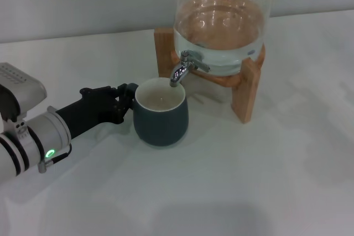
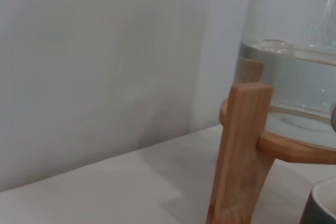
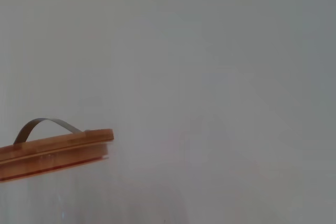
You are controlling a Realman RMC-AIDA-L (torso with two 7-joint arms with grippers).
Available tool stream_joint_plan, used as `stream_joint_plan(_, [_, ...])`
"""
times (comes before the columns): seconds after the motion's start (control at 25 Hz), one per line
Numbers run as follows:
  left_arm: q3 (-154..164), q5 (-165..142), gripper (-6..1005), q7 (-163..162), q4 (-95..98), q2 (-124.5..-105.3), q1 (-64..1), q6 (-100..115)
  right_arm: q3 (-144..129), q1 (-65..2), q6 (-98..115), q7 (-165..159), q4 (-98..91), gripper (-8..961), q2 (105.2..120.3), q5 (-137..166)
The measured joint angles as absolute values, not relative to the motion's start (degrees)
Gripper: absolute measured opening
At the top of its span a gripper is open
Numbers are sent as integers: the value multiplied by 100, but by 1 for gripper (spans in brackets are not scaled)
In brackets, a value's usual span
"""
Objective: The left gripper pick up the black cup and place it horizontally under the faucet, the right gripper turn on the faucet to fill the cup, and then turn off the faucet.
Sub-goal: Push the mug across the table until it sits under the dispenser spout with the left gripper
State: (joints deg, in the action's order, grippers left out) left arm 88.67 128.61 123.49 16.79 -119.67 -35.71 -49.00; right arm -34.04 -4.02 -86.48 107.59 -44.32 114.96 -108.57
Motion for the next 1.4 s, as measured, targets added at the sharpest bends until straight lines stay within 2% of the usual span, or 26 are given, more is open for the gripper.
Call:
stream_joint_plan(0.96, [9331,12857,155,12140,1679,-11961,-4011,-4458,-3344,-409,-8680,10759,-4350,687,11496,-10833])
stream_joint_plan(1.4, [9431,12870,157,12137,1678,-11971,-3990,-4456,-3333,-415,-8684,10764,-4307,687,11496,-10855])
